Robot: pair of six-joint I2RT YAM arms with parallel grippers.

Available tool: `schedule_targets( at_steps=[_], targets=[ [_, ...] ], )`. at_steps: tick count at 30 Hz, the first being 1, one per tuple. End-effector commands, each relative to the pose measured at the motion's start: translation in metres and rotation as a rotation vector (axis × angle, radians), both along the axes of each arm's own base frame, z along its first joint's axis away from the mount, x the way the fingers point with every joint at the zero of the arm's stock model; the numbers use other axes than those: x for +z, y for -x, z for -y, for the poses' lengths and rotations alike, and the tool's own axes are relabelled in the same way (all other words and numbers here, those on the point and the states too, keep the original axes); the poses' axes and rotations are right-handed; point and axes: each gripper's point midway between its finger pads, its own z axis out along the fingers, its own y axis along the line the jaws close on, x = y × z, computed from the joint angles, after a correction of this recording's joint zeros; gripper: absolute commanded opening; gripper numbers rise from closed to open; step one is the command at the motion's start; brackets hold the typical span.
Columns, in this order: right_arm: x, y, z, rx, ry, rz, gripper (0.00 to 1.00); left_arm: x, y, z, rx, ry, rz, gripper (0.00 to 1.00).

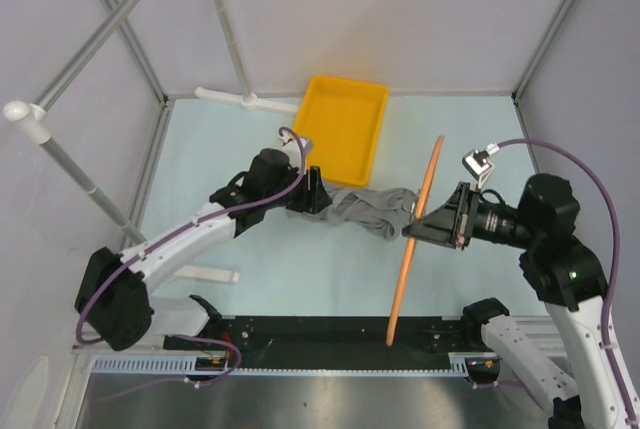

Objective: Remove the tank top from the hanger

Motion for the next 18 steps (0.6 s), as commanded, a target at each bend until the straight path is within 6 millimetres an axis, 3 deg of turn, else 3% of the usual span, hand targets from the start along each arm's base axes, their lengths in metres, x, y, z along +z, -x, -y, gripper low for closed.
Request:
schedule_targets(
  at_steps=[1,3,5,8,9,11,12,13,14,15,17,18],
  targets=[
    [-0.047,-0.064,0.017,-0.196,0.299,0.145,0.0,0.04,0.037,-0.016,-0.065,0.072,0.071,0.79],
    [-0.048,-0.08,0.012,-0.203,0.291,0.181,0.0,0.06,0.055,-0.017,-0.128,0.112,0.102,0.83],
    [-0.053,-0.094,0.007,-0.203,0.308,0.178,0.0,0.095,0.087,-0.015,-0.252,0.205,0.15,0.88],
    [-0.054,-0.104,-0.006,-0.154,0.302,0.215,0.0,0.142,0.126,-0.011,-0.398,0.331,0.235,0.9],
    [-0.049,-0.103,-0.017,-0.115,0.273,0.262,0.0,0.152,0.149,-0.004,-0.492,0.372,0.242,0.9],
    [-0.052,-0.096,-0.034,-0.031,0.24,0.292,0.0,0.178,0.173,0.002,-0.596,0.466,0.295,0.87],
    [-0.046,-0.089,-0.05,0.035,0.202,0.349,0.0,0.179,0.195,0.009,-0.696,0.506,0.28,0.87],
    [-0.045,-0.08,-0.06,0.095,0.177,0.371,0.0,0.193,0.202,0.013,-0.741,0.559,0.332,0.86],
    [-0.043,-0.073,-0.067,0.136,0.156,0.391,0.0,0.186,0.208,0.018,-0.764,0.575,0.284,0.86],
    [-0.035,-0.06,-0.082,0.211,0.109,0.442,0.0,0.195,0.217,0.021,-0.815,0.612,0.314,0.86],
    [-0.027,-0.037,-0.095,0.333,0.057,0.499,0.0,0.195,0.216,0.024,-0.811,0.606,0.319,0.84],
    [-0.032,-0.028,-0.101,0.393,0.061,0.489,0.0,0.199,0.217,0.022,-0.812,0.609,0.345,0.84]
  ],
)
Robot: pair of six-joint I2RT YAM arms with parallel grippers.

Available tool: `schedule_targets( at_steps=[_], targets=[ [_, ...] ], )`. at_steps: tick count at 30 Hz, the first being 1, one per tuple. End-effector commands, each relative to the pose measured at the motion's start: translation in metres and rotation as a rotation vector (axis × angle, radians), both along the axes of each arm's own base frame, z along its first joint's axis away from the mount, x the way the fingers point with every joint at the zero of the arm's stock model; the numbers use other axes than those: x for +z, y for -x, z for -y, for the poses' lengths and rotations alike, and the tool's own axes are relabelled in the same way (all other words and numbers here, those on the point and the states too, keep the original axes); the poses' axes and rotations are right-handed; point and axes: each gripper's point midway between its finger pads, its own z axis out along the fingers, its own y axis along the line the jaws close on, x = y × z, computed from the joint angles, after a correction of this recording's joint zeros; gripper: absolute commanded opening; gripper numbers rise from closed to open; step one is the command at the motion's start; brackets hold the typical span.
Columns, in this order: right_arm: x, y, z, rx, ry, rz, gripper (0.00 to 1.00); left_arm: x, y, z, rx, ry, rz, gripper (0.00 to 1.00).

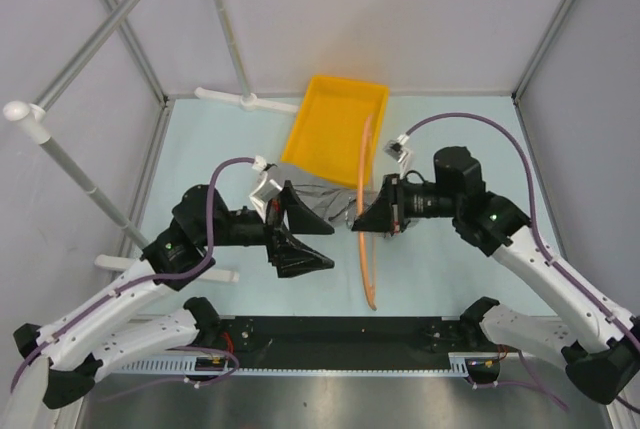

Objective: Remove the tank top from the hanger

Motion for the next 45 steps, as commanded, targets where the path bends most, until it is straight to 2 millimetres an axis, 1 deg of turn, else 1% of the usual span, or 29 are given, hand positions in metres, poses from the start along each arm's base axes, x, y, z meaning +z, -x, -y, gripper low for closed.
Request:
schedule_targets(
  at_steps=[1,3,4,5,6,7,8,10,11,12,13,14,17,19,22,23,25,26,28,29,31,32,34,36,37,39,43,44,45],
  targets=[
    [0.043,0.046,-0.034,0.319,-0.154,0.23,0.0,0.017,0.017,0.003,-0.099,0.078,0.065,0.84],
    [0.043,0.069,-0.036,0.441,-0.17,0.205,0.0,0.03,0.026,-0.003,-0.122,0.104,0.131,0.83],
    [0.042,0.082,-0.038,0.497,-0.18,0.194,0.0,0.032,0.029,-0.006,-0.132,0.097,0.148,0.8],
    [0.043,0.09,-0.038,0.535,-0.195,0.187,0.0,0.043,0.03,-0.011,-0.125,0.103,0.209,0.78],
    [0.043,0.101,-0.036,0.589,-0.216,0.188,0.0,0.036,0.031,-0.014,-0.121,0.052,0.188,0.77],
    [0.044,0.114,-0.035,0.633,-0.228,0.188,0.0,0.04,0.031,-0.017,-0.109,0.044,0.203,0.74],
    [0.044,0.12,-0.033,0.654,-0.233,0.18,0.0,0.049,0.03,-0.021,-0.088,0.048,0.232,0.72],
    [0.045,0.133,-0.028,0.705,-0.258,0.174,0.0,0.053,0.035,-0.026,-0.093,0.052,0.211,0.7],
    [0.047,0.138,-0.027,0.726,-0.278,0.185,0.0,0.053,0.038,-0.026,-0.105,0.057,0.194,0.71],
    [0.043,0.144,-0.023,0.743,-0.279,0.152,0.0,0.055,0.038,-0.025,-0.103,0.068,0.176,0.73],
    [0.043,0.146,-0.021,0.746,-0.287,0.156,0.0,0.054,0.039,-0.024,-0.104,0.062,0.117,0.83],
    [0.042,0.148,-0.019,0.748,-0.289,0.155,0.0,0.051,0.035,-0.021,-0.089,0.052,0.079,0.86],
    [0.037,0.146,-0.02,0.727,-0.267,0.151,0.0,0.044,0.022,-0.011,-0.039,0.037,-0.071,0.87],
    [0.038,0.143,-0.021,0.717,-0.266,0.176,0.0,0.042,0.026,-0.006,-0.065,0.042,-0.167,0.85],
    [0.035,0.134,-0.026,0.676,-0.237,0.205,0.0,0.04,0.028,-0.003,-0.09,0.062,-0.221,0.84],
    [0.03,0.13,-0.029,0.65,-0.21,0.194,0.0,0.043,0.03,-0.005,-0.091,0.076,-0.216,0.85],
    [0.027,0.119,-0.032,0.598,-0.179,0.23,0.0,0.04,0.029,-0.006,-0.083,0.068,-0.239,0.85],
    [0.024,0.109,-0.035,0.538,-0.145,0.242,0.0,0.035,0.028,-0.004,-0.078,0.051,-0.261,0.86],
    [0.021,0.1,-0.037,0.492,-0.121,0.277,0.0,0.028,0.028,-0.003,-0.075,0.026,-0.299,0.86],
    [0.017,0.089,-0.039,0.43,-0.085,0.284,0.0,0.02,0.027,-0.003,-0.069,-0.001,-0.325,0.86],
    [0.016,0.08,-0.039,0.379,-0.065,0.305,0.0,0.011,0.023,-0.002,-0.047,-0.028,-0.344,0.87],
    [0.012,0.071,-0.039,0.332,-0.042,0.311,0.0,0.007,0.023,-0.003,-0.04,-0.042,-0.354,0.87],
    [0.01,0.066,-0.038,0.301,-0.025,0.318,0.0,0.005,0.017,-0.003,-0.002,-0.046,-0.349,0.87],
    [0.011,0.067,-0.038,0.311,-0.028,0.332,0.0,-0.005,0.01,-0.005,0.049,-0.099,-0.353,0.88],
    [0.012,0.069,-0.038,0.325,-0.033,0.334,0.0,-0.003,0.0,-0.005,0.102,-0.101,-0.344,0.88],
    [0.013,0.079,-0.038,0.379,-0.061,0.326,0.0,-0.007,-0.002,-0.004,0.119,-0.125,-0.366,0.88],
    [0.01,0.1,-0.044,0.495,-0.086,0.305,0.0,-0.003,-0.009,0.015,0.073,-0.079,-0.401,0.88],
    [0.009,0.108,-0.046,0.525,-0.09,0.308,0.0,-0.004,-0.013,0.018,0.081,-0.079,-0.41,0.85],
    [0.009,0.111,-0.047,0.537,-0.09,0.317,0.0,-0.005,-0.016,0.02,0.084,-0.08,-0.416,0.82]
  ],
)
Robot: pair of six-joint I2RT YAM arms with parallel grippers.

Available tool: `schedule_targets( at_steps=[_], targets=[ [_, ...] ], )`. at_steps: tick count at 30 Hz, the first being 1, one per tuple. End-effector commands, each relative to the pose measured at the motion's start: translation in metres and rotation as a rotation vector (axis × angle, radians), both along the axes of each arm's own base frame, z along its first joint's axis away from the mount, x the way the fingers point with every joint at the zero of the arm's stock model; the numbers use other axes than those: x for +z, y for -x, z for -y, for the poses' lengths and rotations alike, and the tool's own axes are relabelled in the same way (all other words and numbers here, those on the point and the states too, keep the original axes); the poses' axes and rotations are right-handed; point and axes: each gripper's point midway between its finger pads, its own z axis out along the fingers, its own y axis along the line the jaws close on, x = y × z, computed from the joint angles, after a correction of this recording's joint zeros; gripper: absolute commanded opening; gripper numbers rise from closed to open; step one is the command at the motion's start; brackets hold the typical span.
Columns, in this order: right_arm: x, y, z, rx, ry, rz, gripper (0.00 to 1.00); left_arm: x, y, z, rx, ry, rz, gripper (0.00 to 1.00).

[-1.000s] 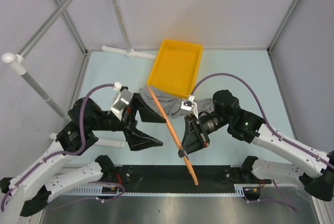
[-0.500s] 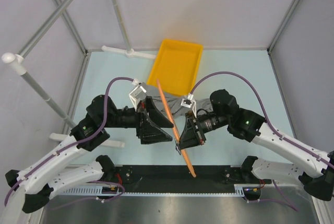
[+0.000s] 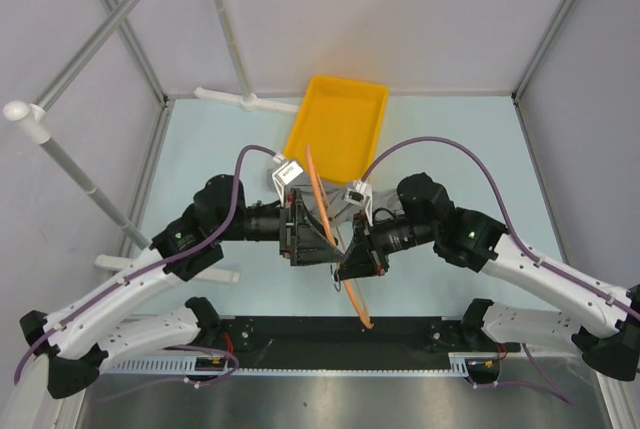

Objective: Remove the tank top from the hanger

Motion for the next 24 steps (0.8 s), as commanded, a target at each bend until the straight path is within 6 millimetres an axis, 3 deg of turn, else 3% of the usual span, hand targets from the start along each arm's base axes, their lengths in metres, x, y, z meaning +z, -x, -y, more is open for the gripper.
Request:
schedule_targets(
  at_steps=[1,2,6,9,10,12,13,14,15,16,17,18,20,23,24],
  targets=[
    [0.026,0.023,-0.009,0.123,-0.097,0.082,0.0,0.014,-0.02,0.014,0.047,0.046,0.007,0.78],
    [0.023,0.024,-0.01,0.128,-0.087,0.083,0.0,0.015,-0.024,0.015,0.063,0.051,0.005,0.68],
    [0.015,0.027,-0.004,0.128,-0.065,0.072,0.0,0.028,-0.033,0.01,0.091,0.111,0.025,0.49],
    [0.013,0.033,0.003,0.127,-0.079,0.064,0.0,0.026,-0.039,0.006,0.118,0.116,0.014,0.28],
    [0.007,0.034,0.005,0.121,-0.069,0.055,0.04,0.025,-0.042,0.005,0.13,0.116,0.01,0.14],
    [0.003,0.026,0.011,0.044,-0.043,0.07,0.23,0.02,-0.052,0.0,0.19,0.117,-0.022,0.0],
    [0.001,0.021,0.014,0.003,-0.029,0.078,0.46,0.019,-0.057,-0.003,0.224,0.119,-0.041,0.0],
    [-0.007,0.017,0.022,-0.045,-0.002,0.082,0.59,0.022,-0.059,-0.009,0.261,0.139,-0.08,0.0],
    [-0.014,-0.001,0.025,-0.159,0.028,0.119,0.71,0.018,-0.076,-0.017,0.36,0.145,-0.114,0.0],
    [-0.018,-0.008,0.029,-0.216,0.043,0.129,0.9,0.017,-0.082,-0.022,0.412,0.159,-0.148,0.0],
    [-0.037,-0.015,0.035,-0.268,0.087,0.134,0.95,0.009,-0.09,-0.027,0.473,0.177,-0.251,0.0],
    [-0.038,-0.03,0.045,-0.375,0.093,0.186,0.99,0.018,-0.101,-0.04,0.563,0.244,-0.273,0.0],
    [-0.058,-0.041,0.055,-0.461,0.13,0.238,1.0,0.022,-0.112,-0.05,0.649,0.346,-0.409,0.0],
    [-0.047,-0.052,0.062,-0.55,0.041,0.345,1.0,0.044,-0.127,-0.068,0.763,0.47,-0.482,0.0],
    [-0.053,-0.055,0.066,-0.582,0.026,0.374,1.0,0.044,-0.13,-0.07,0.784,0.479,-0.509,0.0]
  ],
)
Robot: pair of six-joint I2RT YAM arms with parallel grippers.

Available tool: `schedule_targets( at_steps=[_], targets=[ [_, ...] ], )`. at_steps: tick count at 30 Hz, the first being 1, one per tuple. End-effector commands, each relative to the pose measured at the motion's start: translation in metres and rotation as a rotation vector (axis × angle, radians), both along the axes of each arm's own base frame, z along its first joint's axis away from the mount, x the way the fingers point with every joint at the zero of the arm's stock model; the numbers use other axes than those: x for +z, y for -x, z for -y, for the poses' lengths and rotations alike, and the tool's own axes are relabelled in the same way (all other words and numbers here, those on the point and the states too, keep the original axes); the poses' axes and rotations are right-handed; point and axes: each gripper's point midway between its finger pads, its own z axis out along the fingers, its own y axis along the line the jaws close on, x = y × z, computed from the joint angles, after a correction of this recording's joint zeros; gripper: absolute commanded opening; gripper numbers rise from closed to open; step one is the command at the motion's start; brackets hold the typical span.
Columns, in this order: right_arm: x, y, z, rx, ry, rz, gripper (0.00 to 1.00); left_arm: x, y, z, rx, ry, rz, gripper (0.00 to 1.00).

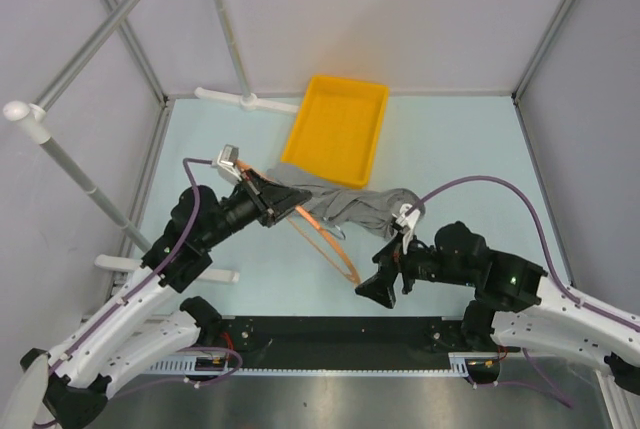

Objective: Remove the tank top from the hanger

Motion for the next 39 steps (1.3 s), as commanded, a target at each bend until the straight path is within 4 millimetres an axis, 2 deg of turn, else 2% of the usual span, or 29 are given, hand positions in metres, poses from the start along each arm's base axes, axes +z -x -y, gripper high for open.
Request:
schedule_targets(
  at_steps=[1,2,4,5,6,8,9,10,11,14,15,17,18,19,20,22,23,25,26,27,28,29,30,31,33,34,37,39],
  targets=[
    [0.003,-0.041,0.014,-0.228,-0.053,0.2,1.0,0.057,-0.027,-0.027,0.219,0.3,-0.114,0.0],
    [0.011,-0.05,0.015,-0.268,-0.081,0.251,1.0,0.062,-0.029,-0.028,0.222,0.324,-0.133,0.0],
    [0.012,-0.06,0.022,-0.327,-0.093,0.299,1.0,0.068,-0.028,-0.027,0.202,0.385,-0.2,0.0],
    [0.019,-0.069,0.025,-0.368,-0.112,0.348,1.0,0.062,-0.029,-0.027,0.209,0.382,-0.238,0.0],
    [0.014,-0.072,0.027,-0.381,-0.111,0.365,1.0,0.063,-0.029,-0.028,0.208,0.414,-0.275,0.0],
    [0.022,-0.077,0.03,-0.418,-0.155,0.407,1.0,0.06,-0.028,-0.027,0.196,0.439,-0.313,0.0],
    [0.014,-0.078,0.03,-0.418,-0.15,0.415,0.99,0.06,-0.028,-0.027,0.189,0.477,-0.357,0.0],
    [0.023,-0.077,0.029,-0.418,-0.198,0.43,0.96,0.056,-0.028,-0.027,0.192,0.487,-0.378,0.0],
    [0.022,-0.077,0.027,-0.409,-0.204,0.429,0.93,0.063,-0.027,-0.029,0.185,0.518,-0.367,0.0],
    [0.017,-0.071,0.02,-0.372,-0.206,0.398,0.7,0.069,-0.028,-0.037,0.212,0.571,-0.366,0.0],
    [0.016,-0.07,0.018,-0.37,-0.212,0.376,0.53,0.072,-0.028,-0.041,0.221,0.588,-0.36,0.0],
    [0.015,-0.067,0.016,-0.362,-0.219,0.348,0.37,0.073,-0.029,-0.047,0.248,0.604,-0.345,0.0],
    [0.017,-0.064,0.015,-0.351,-0.233,0.337,0.2,0.073,-0.03,-0.048,0.253,0.604,-0.345,0.0],
    [0.019,-0.061,0.014,-0.335,-0.245,0.33,0.1,0.069,-0.031,-0.048,0.258,0.597,-0.352,0.0],
    [0.027,-0.059,0.016,-0.333,-0.27,0.327,0.03,0.066,-0.032,-0.047,0.259,0.59,-0.361,0.0],
    [0.032,-0.055,0.02,-0.331,-0.285,0.304,0.0,0.063,-0.033,-0.046,0.257,0.57,-0.357,0.0],
    [0.041,-0.052,0.024,-0.329,-0.31,0.305,0.0,0.063,-0.033,-0.045,0.257,0.559,-0.355,0.04],
    [0.044,-0.048,0.028,-0.32,-0.313,0.294,0.0,0.061,-0.037,-0.045,0.278,0.525,-0.324,0.18],
    [0.049,-0.046,0.031,-0.32,-0.324,0.291,0.0,0.062,-0.038,-0.046,0.288,0.501,-0.293,0.4],
    [0.048,-0.045,0.034,-0.32,-0.31,0.286,0.0,0.061,-0.04,-0.046,0.301,0.48,-0.271,0.57],
    [0.048,-0.045,0.035,-0.328,-0.305,0.271,0.0,0.069,-0.039,-0.047,0.3,0.462,-0.231,0.71],
    [0.052,-0.046,0.039,-0.348,-0.306,0.263,0.0,0.064,-0.042,-0.05,0.337,0.395,-0.186,0.89],
    [0.044,-0.049,0.043,-0.369,-0.265,0.244,0.0,0.057,-0.045,-0.053,0.37,0.336,-0.175,0.96],
    [0.041,-0.055,0.049,-0.42,-0.248,0.231,0.0,0.066,-0.043,-0.057,0.381,0.306,-0.137,0.99],
    [0.036,-0.064,0.061,-0.515,-0.2,0.186,0.0,0.056,-0.043,-0.065,0.425,0.158,-0.072,0.99],
    [0.034,-0.067,0.066,-0.548,-0.183,0.171,0.0,0.063,-0.043,-0.074,0.46,0.125,-0.024,0.99],
    [0.029,-0.08,0.085,-0.697,-0.102,0.125,0.0,0.053,-0.035,-0.085,0.466,-0.049,0.124,0.99],
    [0.031,-0.089,0.099,-0.785,-0.061,0.128,0.0,0.038,-0.031,-0.087,0.444,-0.165,0.201,0.99]
  ],
)
